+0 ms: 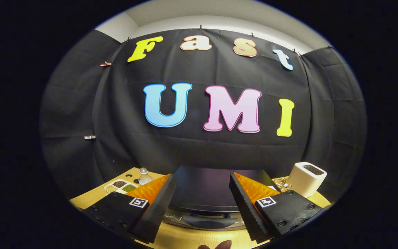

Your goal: Open the toaster oven, put the food inside, and close the toaster oven door.

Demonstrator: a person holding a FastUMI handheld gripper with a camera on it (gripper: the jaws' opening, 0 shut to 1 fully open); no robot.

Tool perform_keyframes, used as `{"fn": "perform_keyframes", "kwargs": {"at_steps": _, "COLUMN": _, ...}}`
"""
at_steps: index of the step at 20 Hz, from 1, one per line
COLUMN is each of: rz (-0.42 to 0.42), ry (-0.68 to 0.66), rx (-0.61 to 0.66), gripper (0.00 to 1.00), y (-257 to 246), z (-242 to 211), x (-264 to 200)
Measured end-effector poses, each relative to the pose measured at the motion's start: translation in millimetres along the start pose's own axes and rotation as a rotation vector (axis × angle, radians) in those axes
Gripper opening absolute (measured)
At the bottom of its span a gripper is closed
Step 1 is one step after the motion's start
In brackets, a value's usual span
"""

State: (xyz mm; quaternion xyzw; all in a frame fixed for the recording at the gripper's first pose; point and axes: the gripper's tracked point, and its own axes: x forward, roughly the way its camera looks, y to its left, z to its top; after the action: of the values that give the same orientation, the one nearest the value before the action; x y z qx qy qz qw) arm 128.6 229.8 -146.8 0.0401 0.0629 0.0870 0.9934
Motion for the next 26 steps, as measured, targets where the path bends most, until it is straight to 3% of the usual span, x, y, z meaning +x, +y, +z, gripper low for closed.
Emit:
{"fn": "perform_keyframes", "kwargs": {"at_steps": 13, "rz": -0.126, "ry": 0.223, "rx": 0.038, "gripper": 0.98, "y": -33.0, "z": -101.5, "x": 5.2}}
{"fn": "perform_keyframes", "kwargs": {"at_steps": 18, "rz": -0.15, "ry": 0.22, "rx": 0.069, "gripper": 0.98, "y": -34.1, "z": -108.3, "x": 0.4}}
{"fn": "perform_keyframes", "kwargs": {"at_steps": 26, "rz": -0.127, "ry": 0.273, "rx": 0.071, "gripper": 0.98, "y": -26.7, "z": -129.7, "x": -50.1}}
